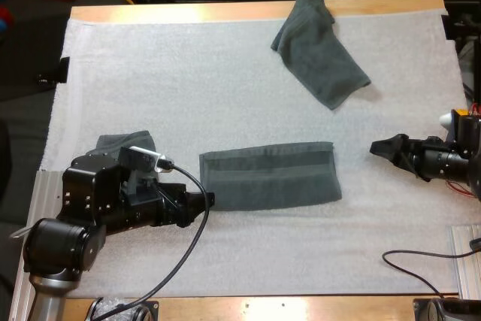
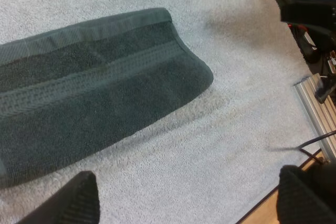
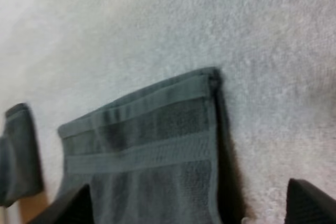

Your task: Pick towel from pile, fold and stack

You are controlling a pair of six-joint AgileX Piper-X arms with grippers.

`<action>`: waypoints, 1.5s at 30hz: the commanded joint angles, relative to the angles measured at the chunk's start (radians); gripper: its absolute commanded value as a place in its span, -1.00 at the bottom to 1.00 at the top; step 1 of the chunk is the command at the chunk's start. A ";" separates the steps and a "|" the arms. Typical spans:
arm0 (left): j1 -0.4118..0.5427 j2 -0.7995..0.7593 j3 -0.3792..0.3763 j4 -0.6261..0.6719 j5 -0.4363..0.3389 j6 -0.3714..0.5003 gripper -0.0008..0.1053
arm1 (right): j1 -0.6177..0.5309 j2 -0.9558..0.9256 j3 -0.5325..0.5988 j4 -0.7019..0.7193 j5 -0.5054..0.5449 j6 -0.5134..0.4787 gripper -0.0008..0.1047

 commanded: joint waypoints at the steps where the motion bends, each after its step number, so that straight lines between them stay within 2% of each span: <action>1: -0.001 -0.005 -0.006 0.003 0.009 0.002 0.29 | -0.012 0.018 -0.007 -0.007 -0.068 -0.016 0.37; 6: -0.001 -0.005 -0.006 0.008 0.009 0.002 0.29 | -0.017 0.108 -0.007 -0.039 -0.120 -0.033 0.37; 14: -0.001 -0.005 -0.006 0.027 0.009 0.005 0.29 | -0.017 0.240 -0.007 -0.047 -0.148 -0.178 0.37; 20: -0.001 -0.005 -0.006 0.033 0.009 0.009 0.29 | -0.010 0.341 -0.008 -0.047 -0.166 -0.226 0.37; 24: -0.001 -0.005 -0.006 0.041 0.009 0.009 0.29 | -0.010 0.396 -0.008 -0.057 -0.198 -0.231 0.37; 33: -0.001 -0.005 -0.006 0.055 0.009 0.009 0.29 | 0.005 0.471 -0.009 -0.061 -0.203 -0.244 0.37; 37: -0.001 -0.005 -0.006 0.055 0.009 0.009 0.29 | 0.058 0.481 -0.009 -0.090 -0.189 -0.230 0.37; 45: -0.001 -0.005 -0.006 0.061 0.009 0.009 0.29 | 0.167 0.513 -0.012 -0.239 -0.149 -0.047 0.37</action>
